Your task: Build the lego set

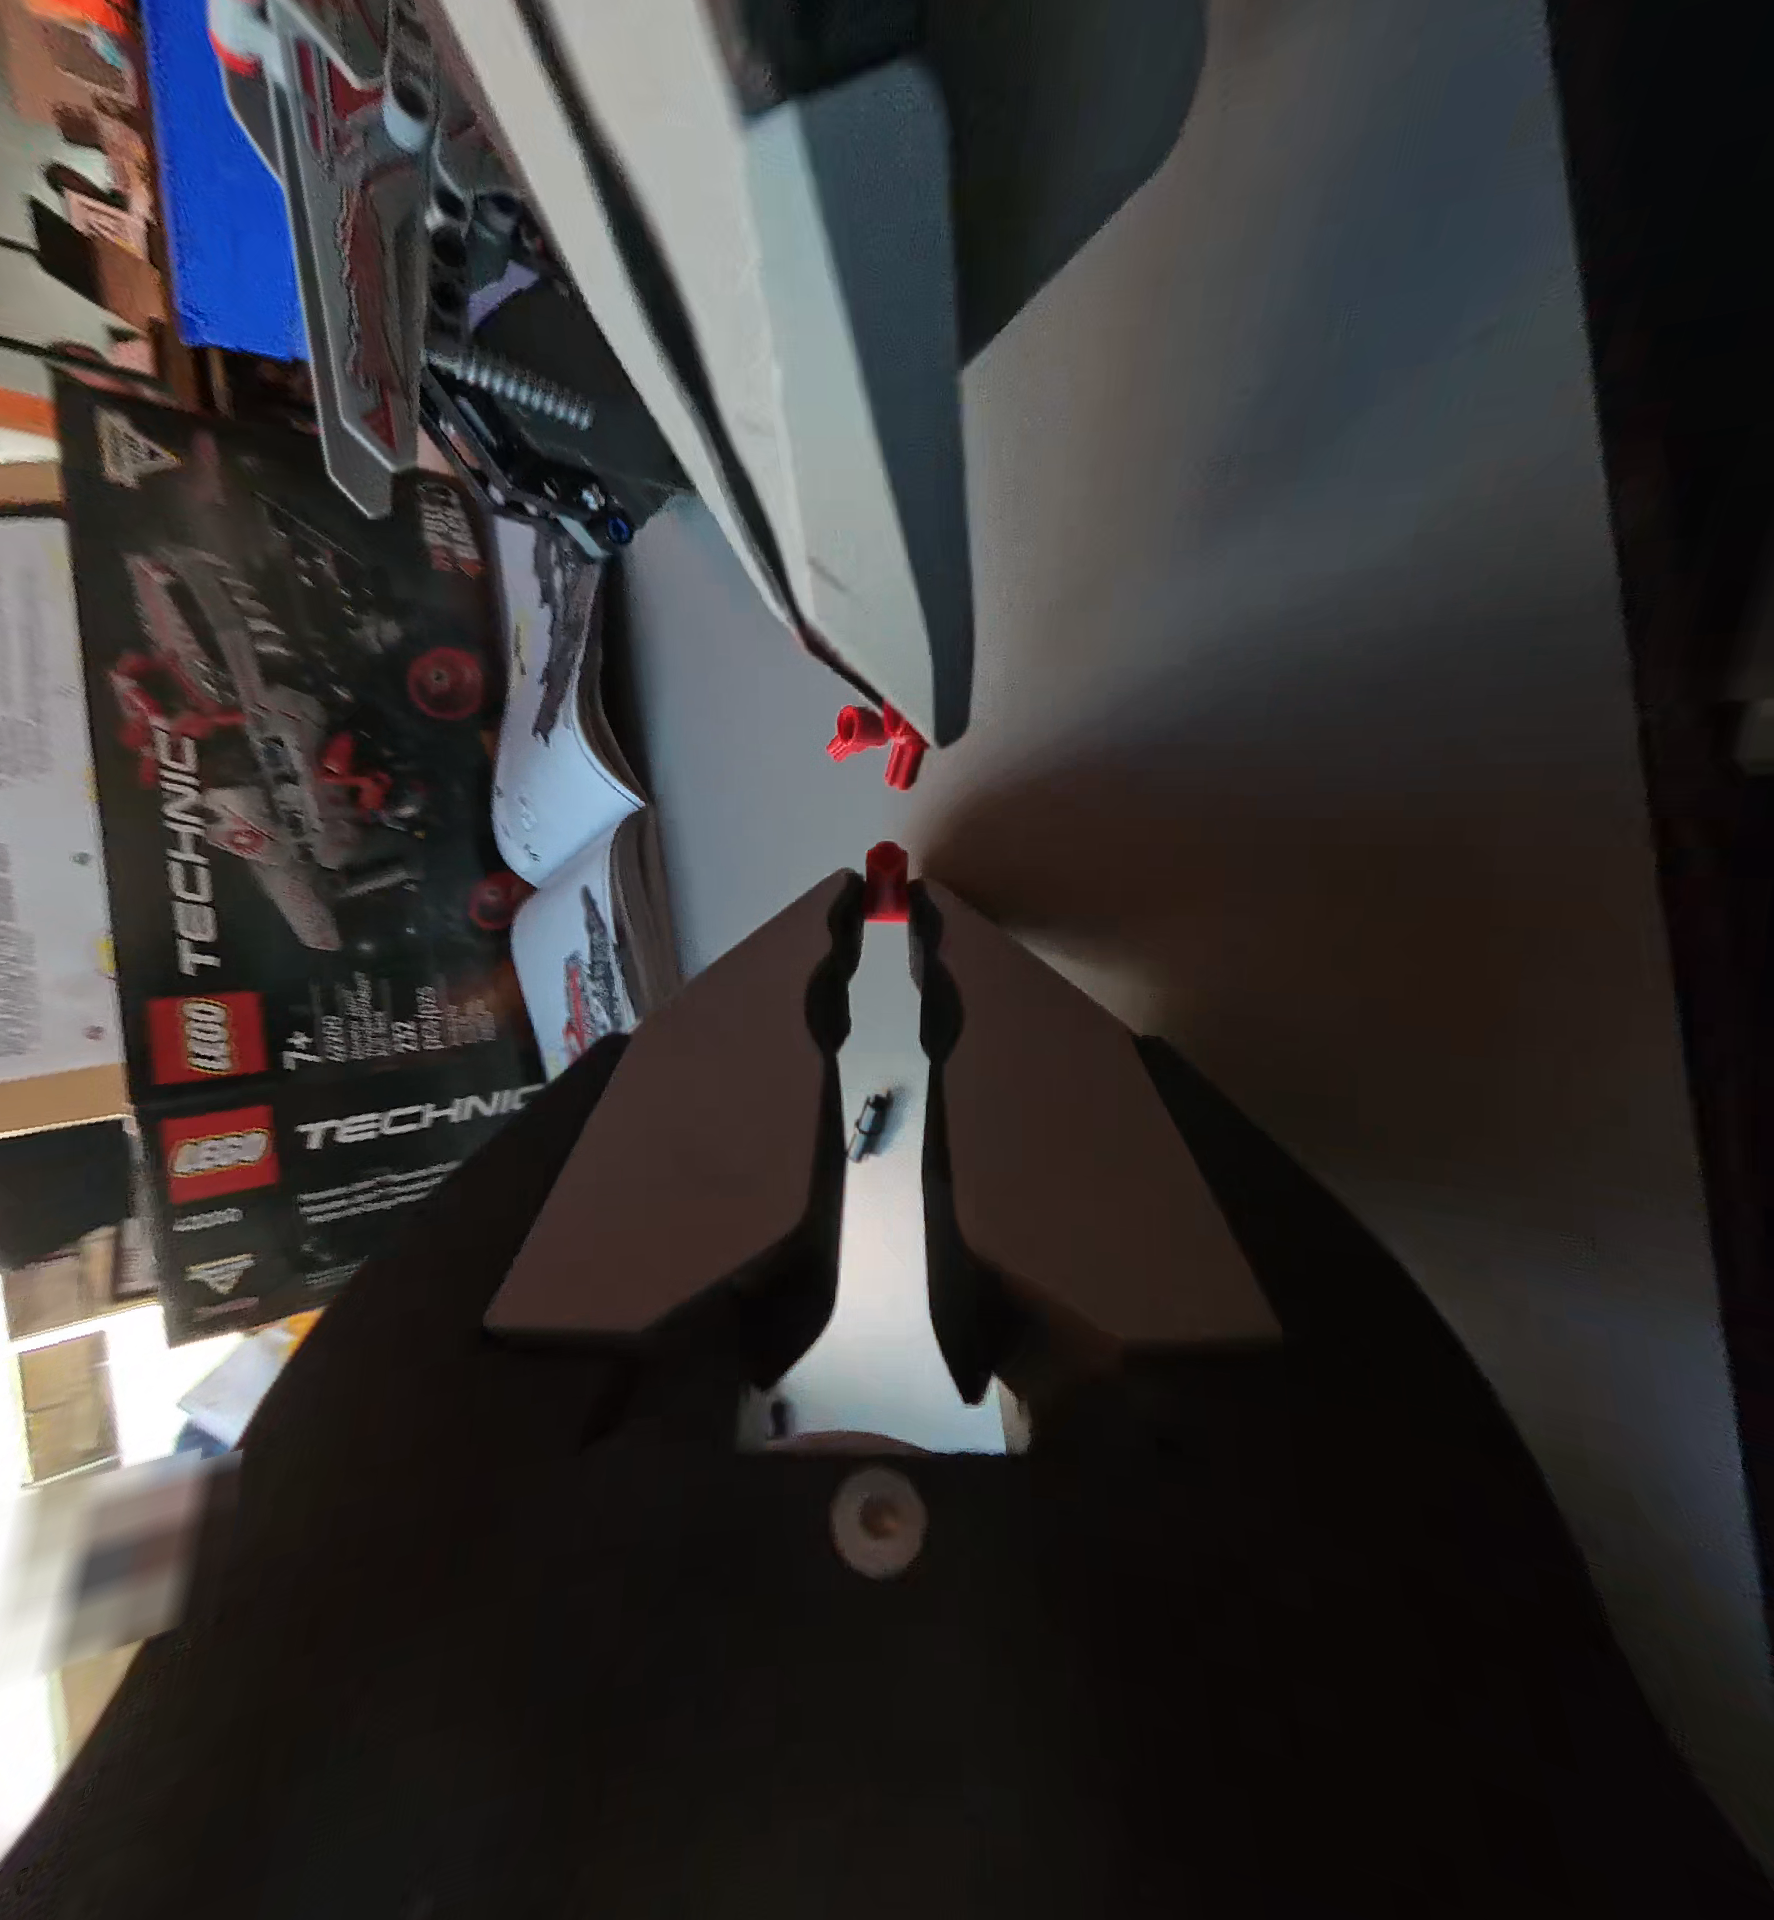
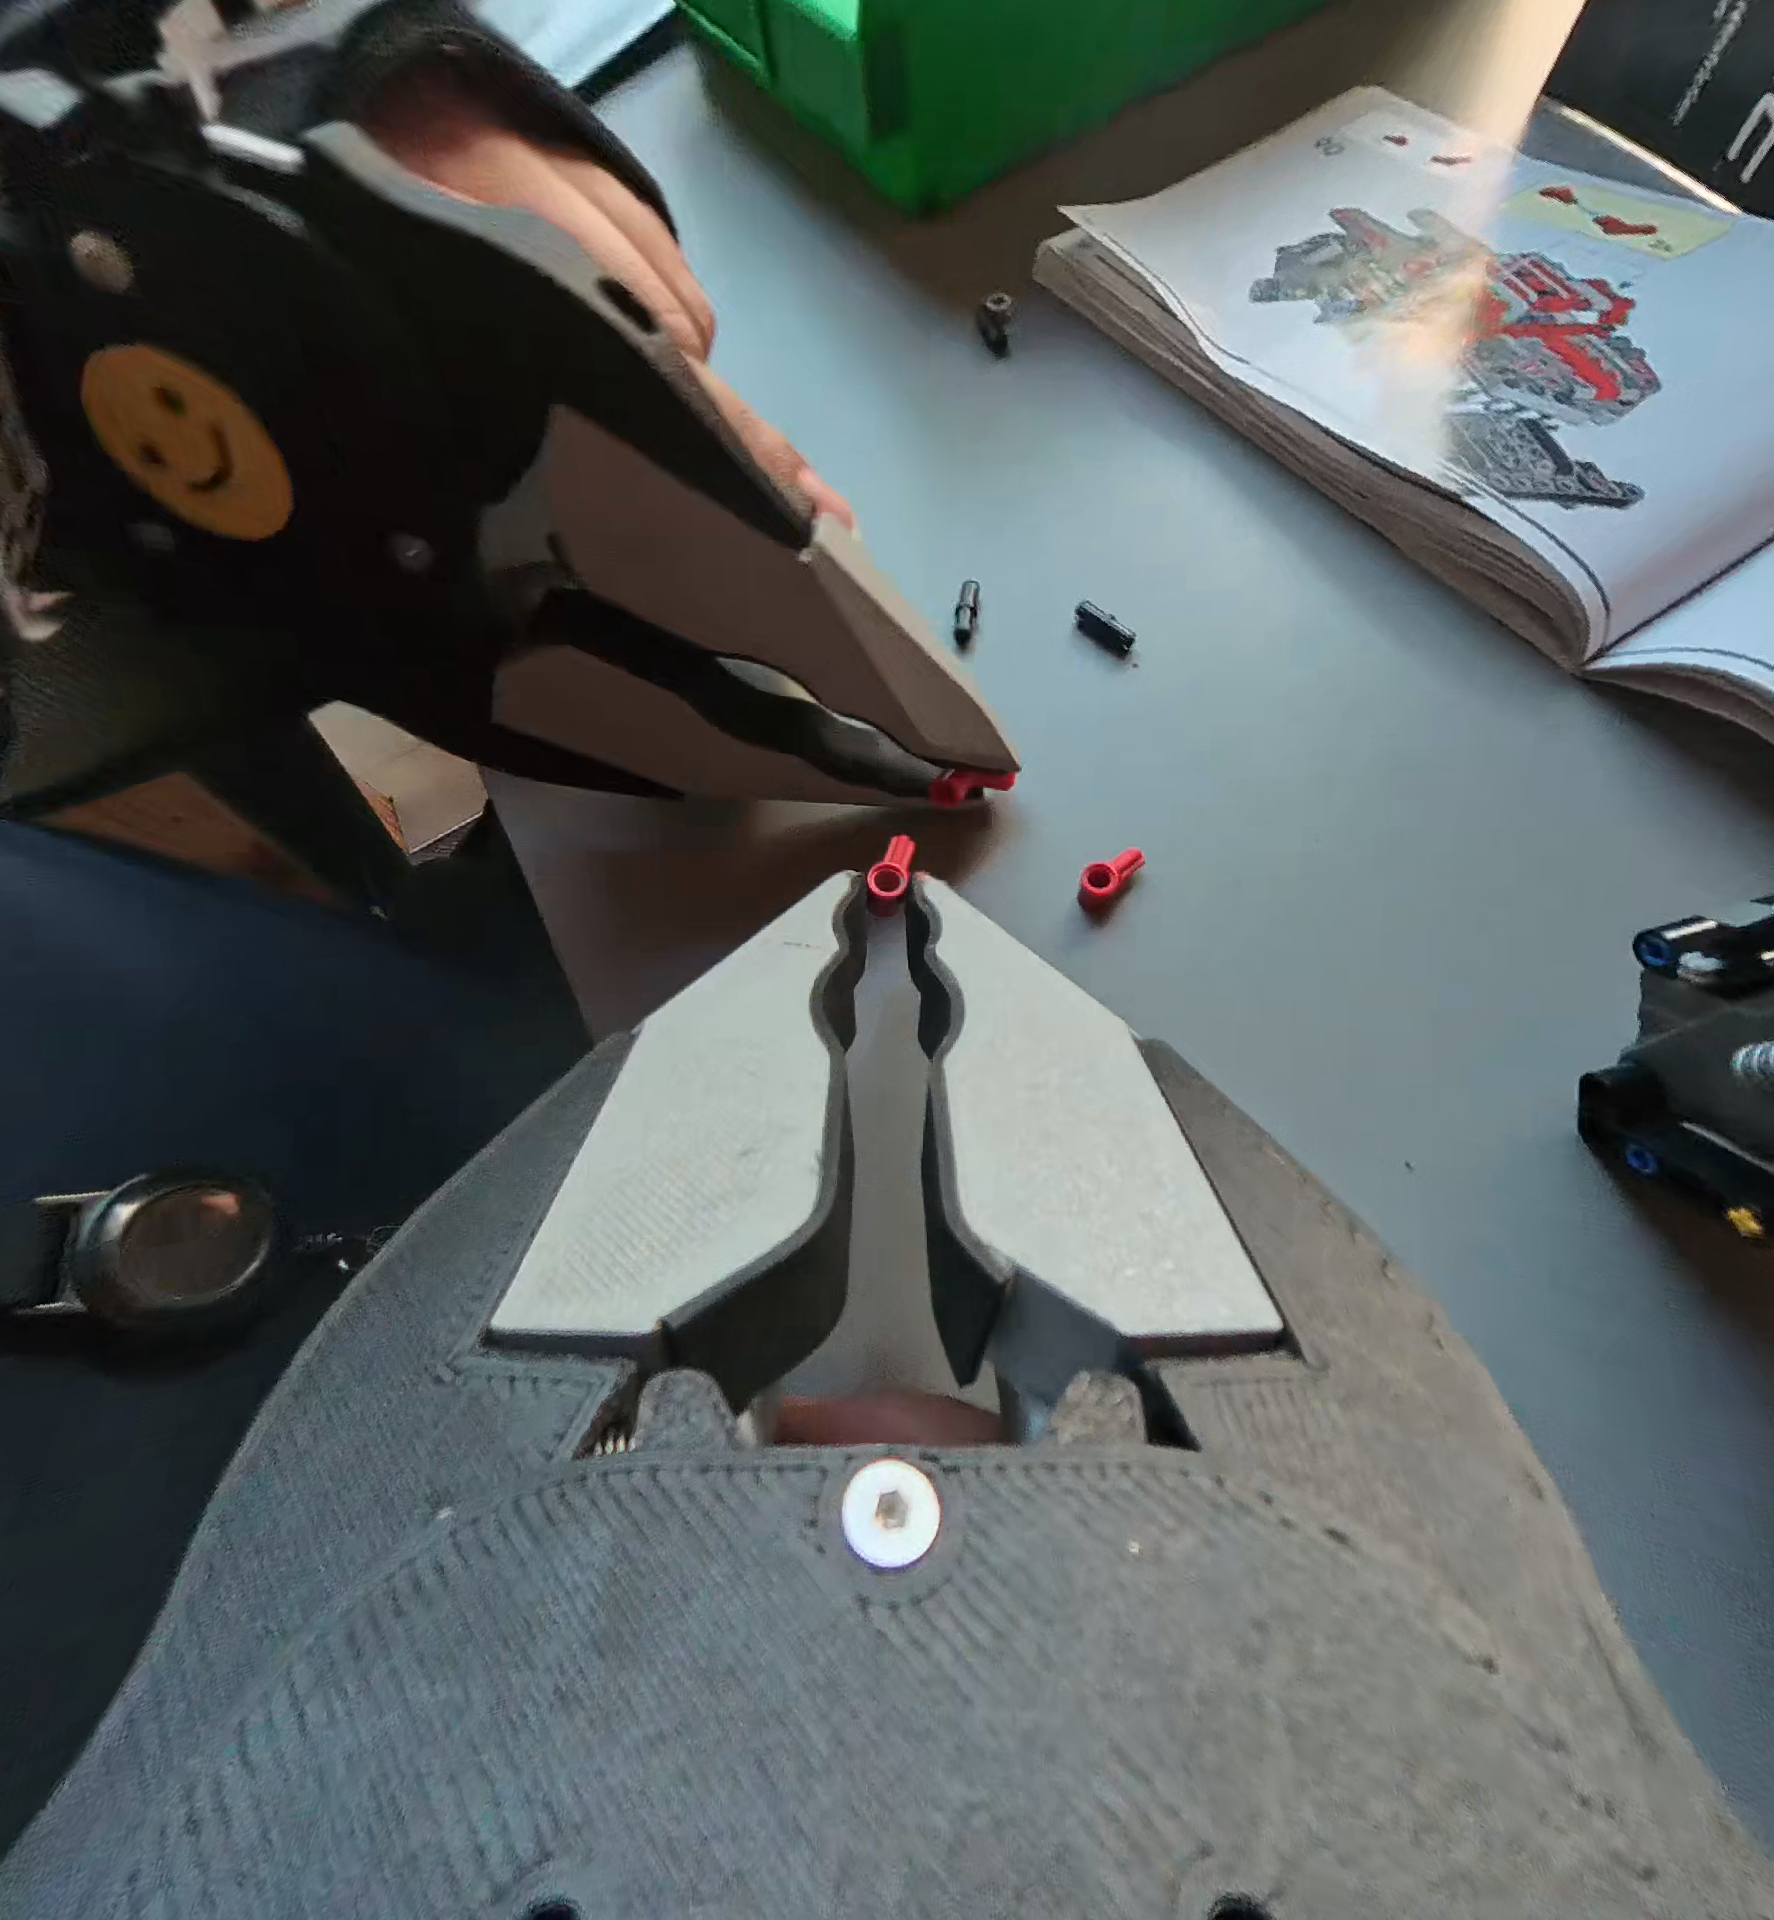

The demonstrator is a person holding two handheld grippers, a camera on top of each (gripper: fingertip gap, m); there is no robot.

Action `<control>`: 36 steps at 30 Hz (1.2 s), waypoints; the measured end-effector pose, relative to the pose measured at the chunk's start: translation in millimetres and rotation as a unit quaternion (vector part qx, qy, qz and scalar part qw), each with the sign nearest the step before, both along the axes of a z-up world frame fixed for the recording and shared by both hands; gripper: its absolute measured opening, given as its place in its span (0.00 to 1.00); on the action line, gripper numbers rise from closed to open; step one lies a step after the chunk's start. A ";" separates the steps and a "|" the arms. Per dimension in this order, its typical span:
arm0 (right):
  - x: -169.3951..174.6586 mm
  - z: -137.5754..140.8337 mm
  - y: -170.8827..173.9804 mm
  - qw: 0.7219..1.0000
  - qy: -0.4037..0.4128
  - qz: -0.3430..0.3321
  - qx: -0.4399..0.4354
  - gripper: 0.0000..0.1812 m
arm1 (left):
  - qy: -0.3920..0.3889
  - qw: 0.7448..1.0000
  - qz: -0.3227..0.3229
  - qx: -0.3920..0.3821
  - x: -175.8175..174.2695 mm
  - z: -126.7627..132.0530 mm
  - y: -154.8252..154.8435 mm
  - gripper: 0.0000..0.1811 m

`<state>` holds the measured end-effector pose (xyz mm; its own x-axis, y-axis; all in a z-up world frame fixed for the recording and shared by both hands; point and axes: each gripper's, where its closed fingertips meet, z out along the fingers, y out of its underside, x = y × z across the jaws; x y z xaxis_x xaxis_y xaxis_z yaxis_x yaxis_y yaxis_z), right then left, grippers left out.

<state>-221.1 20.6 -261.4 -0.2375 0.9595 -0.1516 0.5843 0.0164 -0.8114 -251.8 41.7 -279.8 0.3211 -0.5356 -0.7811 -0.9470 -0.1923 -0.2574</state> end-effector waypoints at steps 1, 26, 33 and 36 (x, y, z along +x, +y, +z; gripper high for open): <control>0.1 -1.9 0.3 1.000 -0.003 -0.001 -0.001 0.03 | 0.017 1.000 -0.006 0.011 2.0 0.1 0.2 0.03; -7.5 -7.2 9.9 0.997 -0.041 -0.018 -0.055 0.02 | 0.021 1.000 0.004 0.001 8.5 -0.5 5.6 0.03; -8.5 -7.0 11.5 0.998 -0.050 -0.033 -0.036 0.02 | 0.022 1.000 0.014 -0.005 7.6 -0.9 6.8 0.03; -8.8 -7.3 12.5 0.997 -0.062 -0.042 -0.023 0.02 | 0.032 0.999 0.023 -0.008 7.2 -1.0 7.8 0.02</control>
<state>-229.9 33.1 -268.7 -0.1340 0.9664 -0.2194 0.6781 -0.0720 -0.7314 -244.6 49.5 -280.9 0.2951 -0.5346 -0.7919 -0.9516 -0.2392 -0.1931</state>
